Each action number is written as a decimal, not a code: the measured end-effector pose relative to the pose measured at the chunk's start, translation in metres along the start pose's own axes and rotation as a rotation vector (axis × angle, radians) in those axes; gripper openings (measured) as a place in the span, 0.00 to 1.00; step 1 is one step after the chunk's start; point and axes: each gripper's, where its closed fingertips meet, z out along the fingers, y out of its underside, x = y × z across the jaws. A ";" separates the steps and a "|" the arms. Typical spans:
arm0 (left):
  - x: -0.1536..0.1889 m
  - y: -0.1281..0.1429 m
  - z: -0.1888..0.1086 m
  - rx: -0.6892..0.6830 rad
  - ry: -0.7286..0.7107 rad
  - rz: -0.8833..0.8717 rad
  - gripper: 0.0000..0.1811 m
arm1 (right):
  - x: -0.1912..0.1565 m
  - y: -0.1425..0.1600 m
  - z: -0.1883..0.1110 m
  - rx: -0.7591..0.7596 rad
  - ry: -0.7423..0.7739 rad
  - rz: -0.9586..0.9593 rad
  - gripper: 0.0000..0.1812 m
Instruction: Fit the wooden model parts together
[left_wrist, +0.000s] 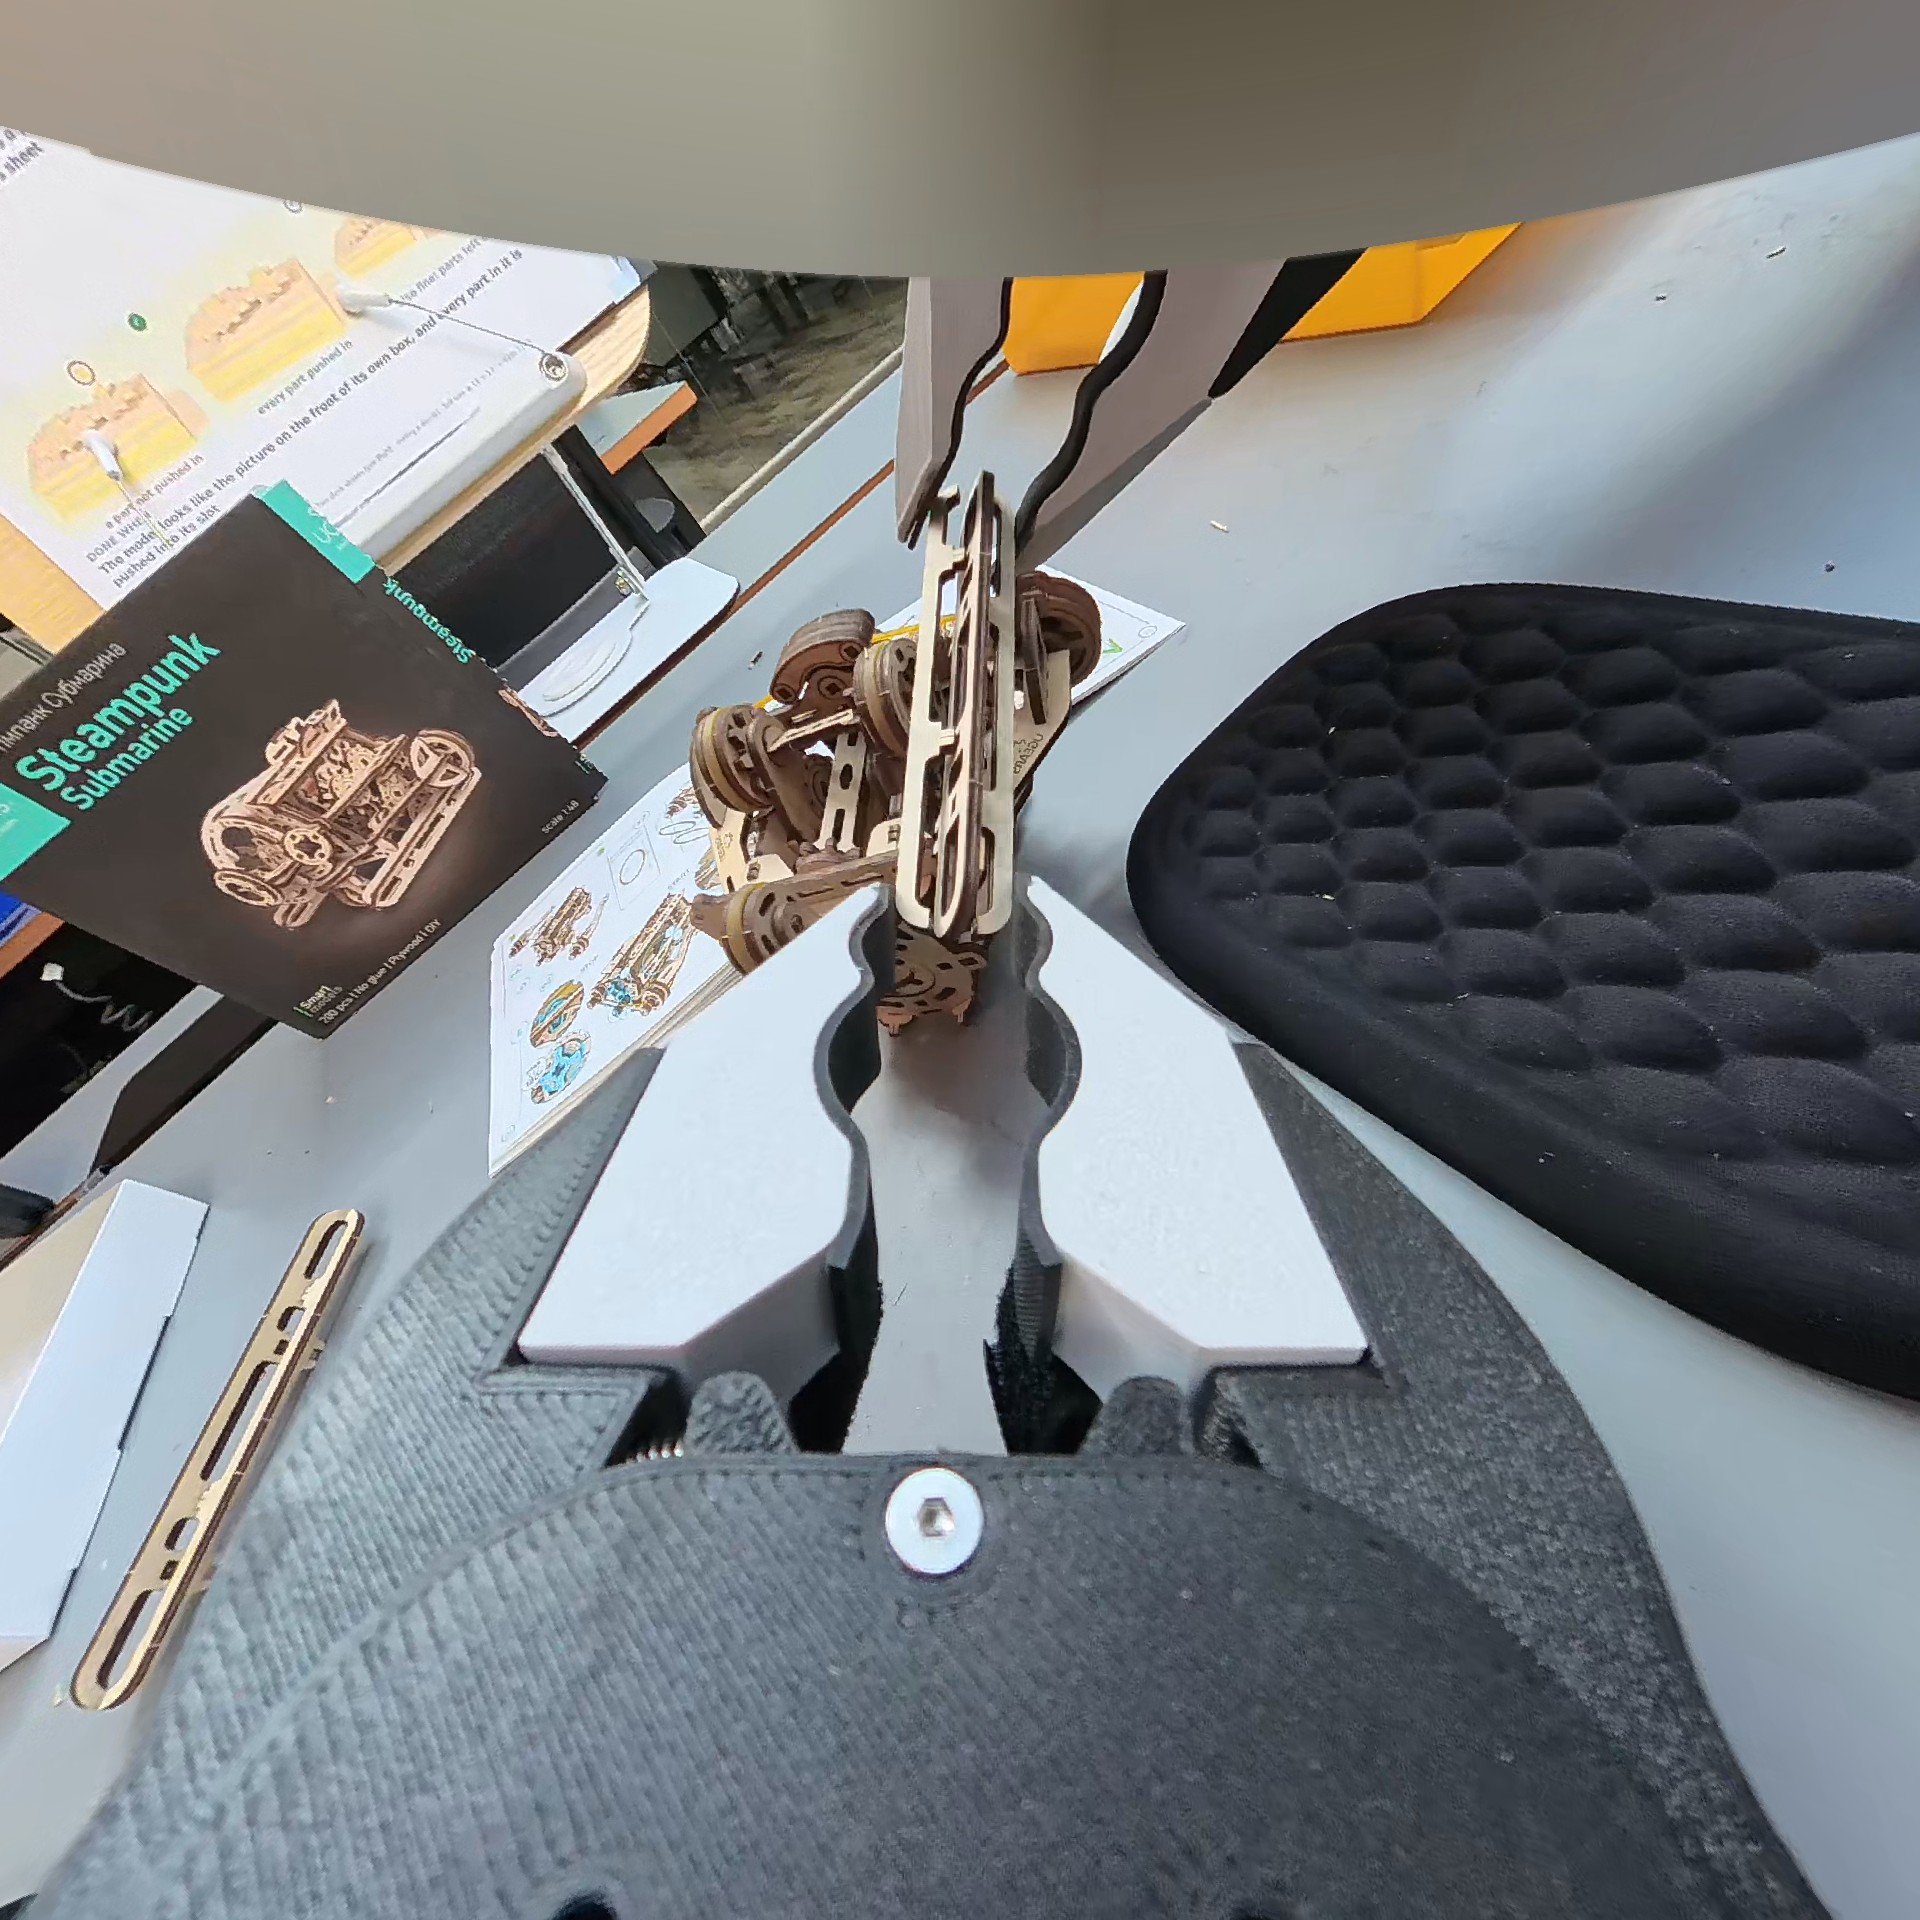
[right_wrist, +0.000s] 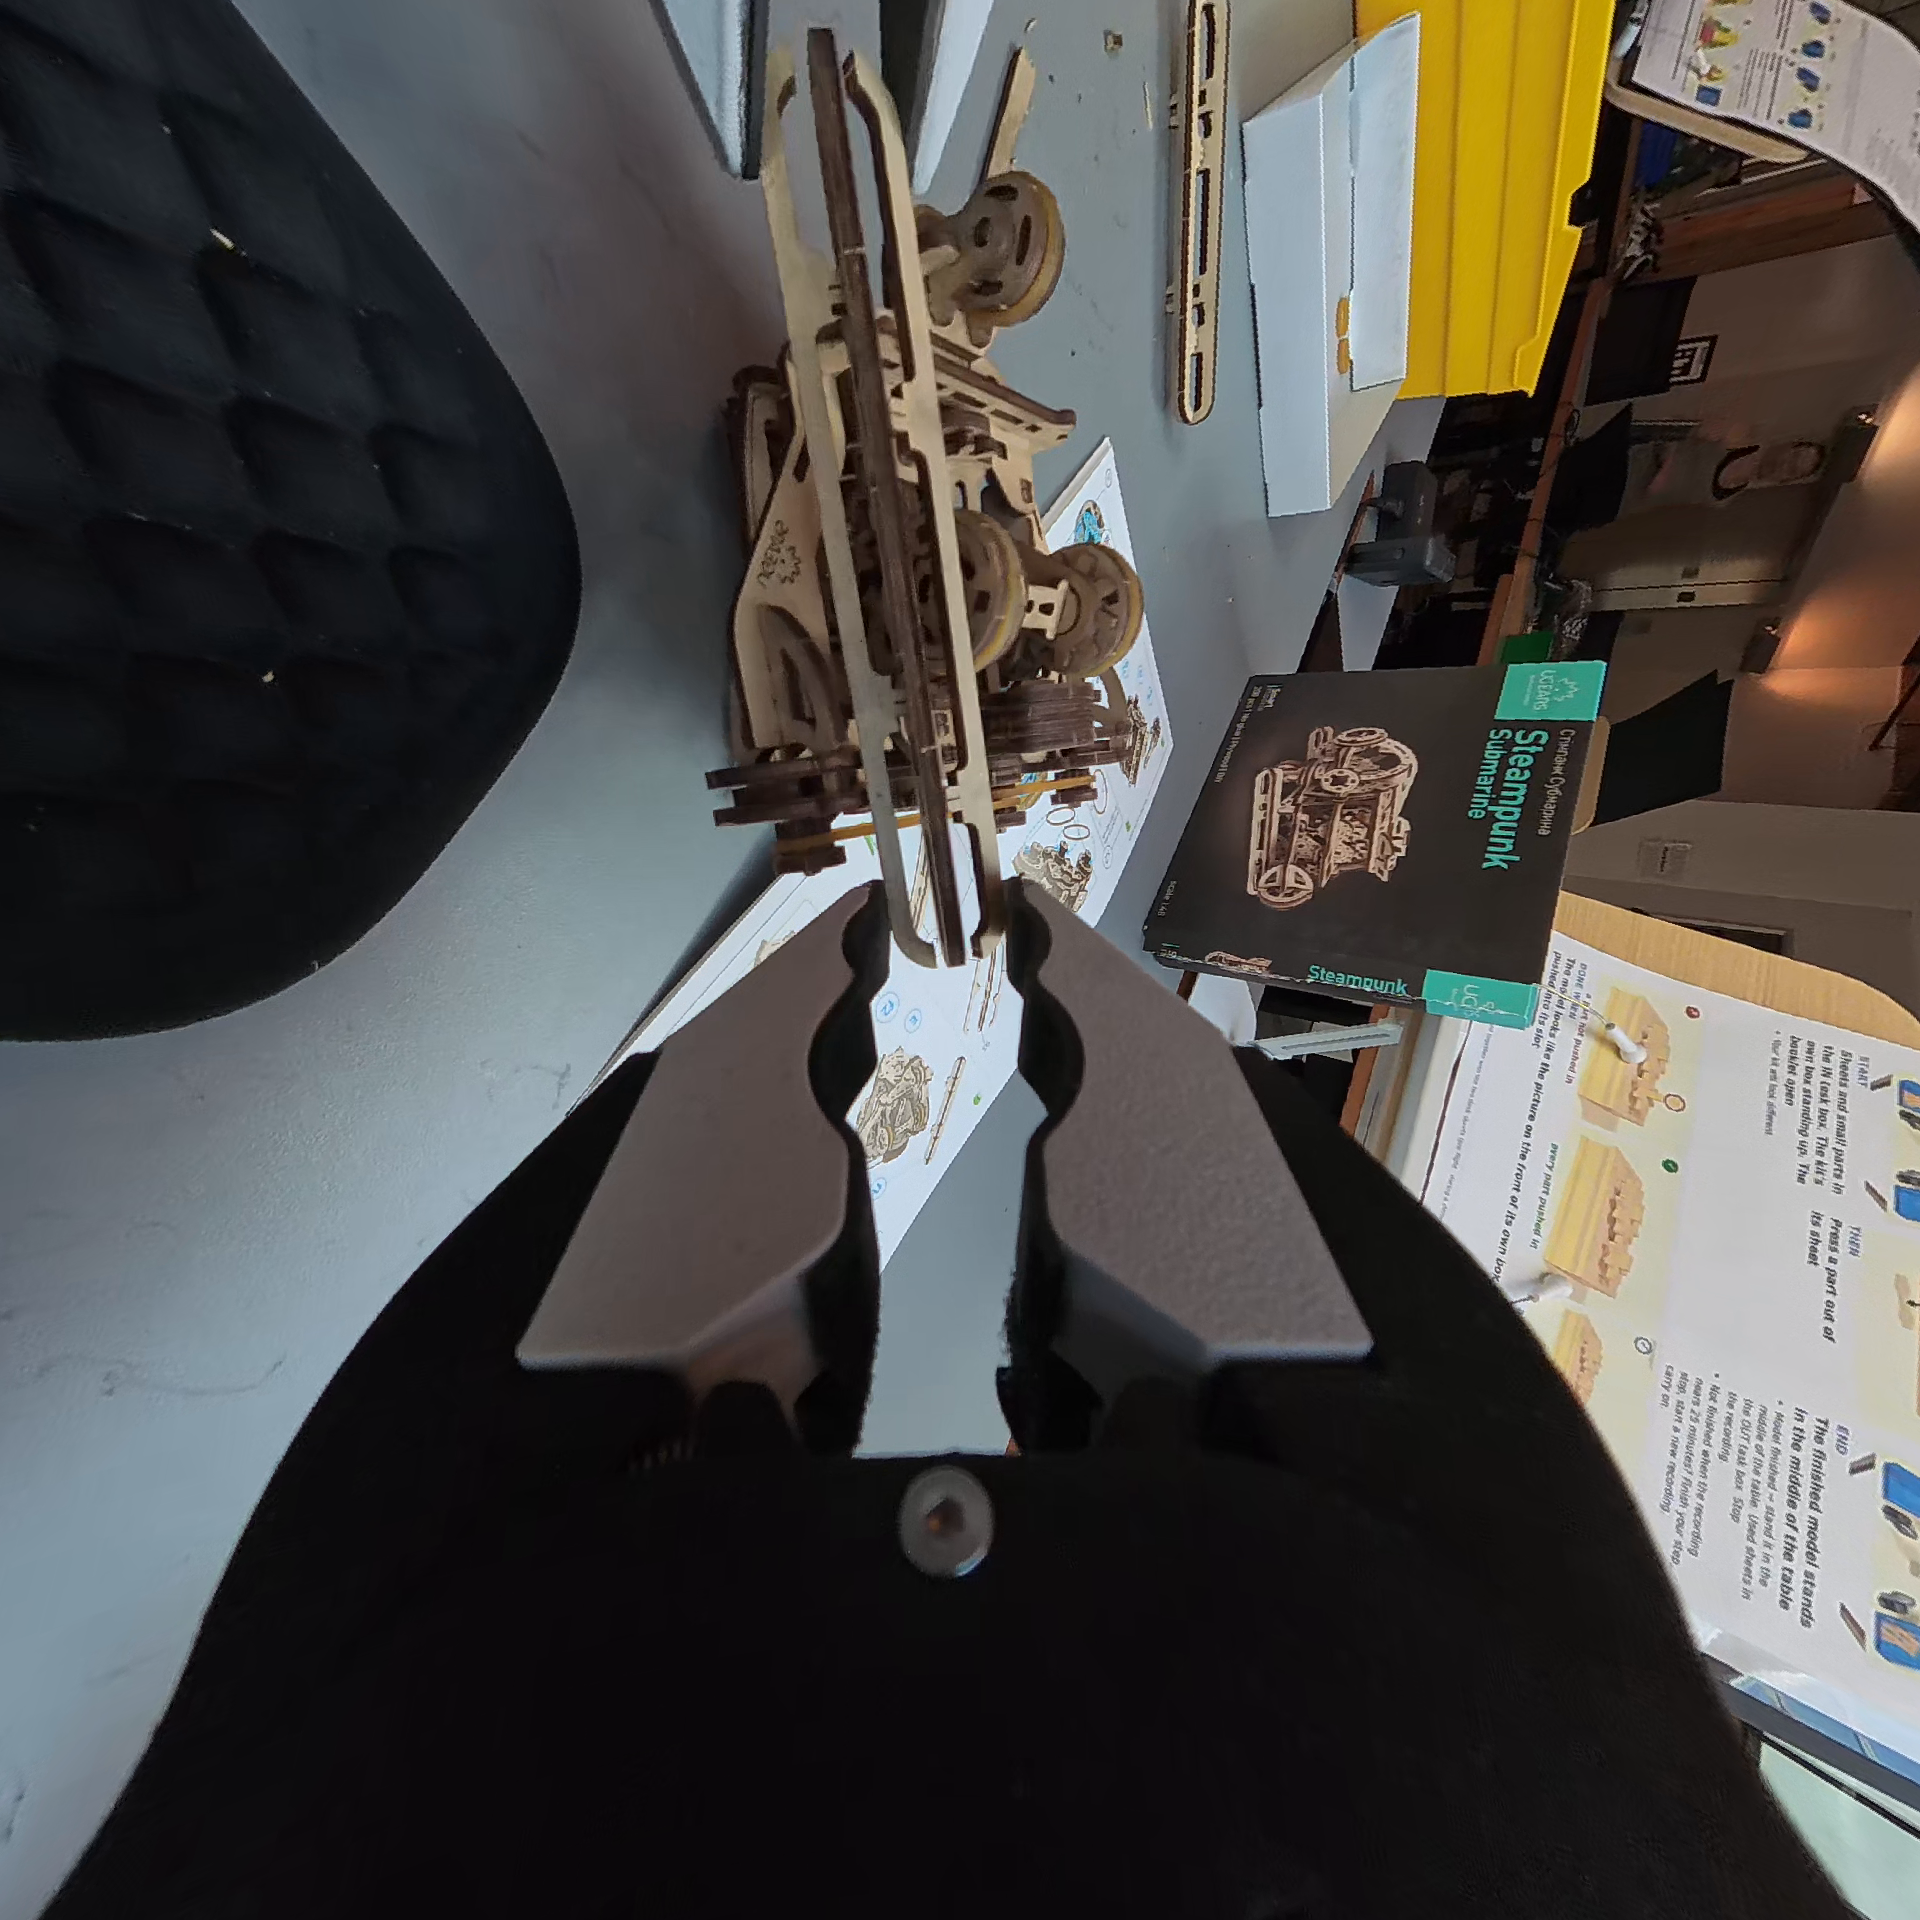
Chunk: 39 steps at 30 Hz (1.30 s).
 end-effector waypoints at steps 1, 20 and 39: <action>0.000 0.001 0.000 -0.003 -0.001 0.003 0.10 | 0.000 0.000 0.000 -0.001 0.000 -0.001 0.11; 0.003 -0.001 0.001 0.016 0.027 -0.069 0.12 | -0.002 -0.003 0.001 0.003 -0.009 -0.004 0.10; -0.001 0.001 0.001 0.009 0.012 -0.073 0.12 | -0.003 -0.002 0.000 0.004 -0.006 0.004 0.11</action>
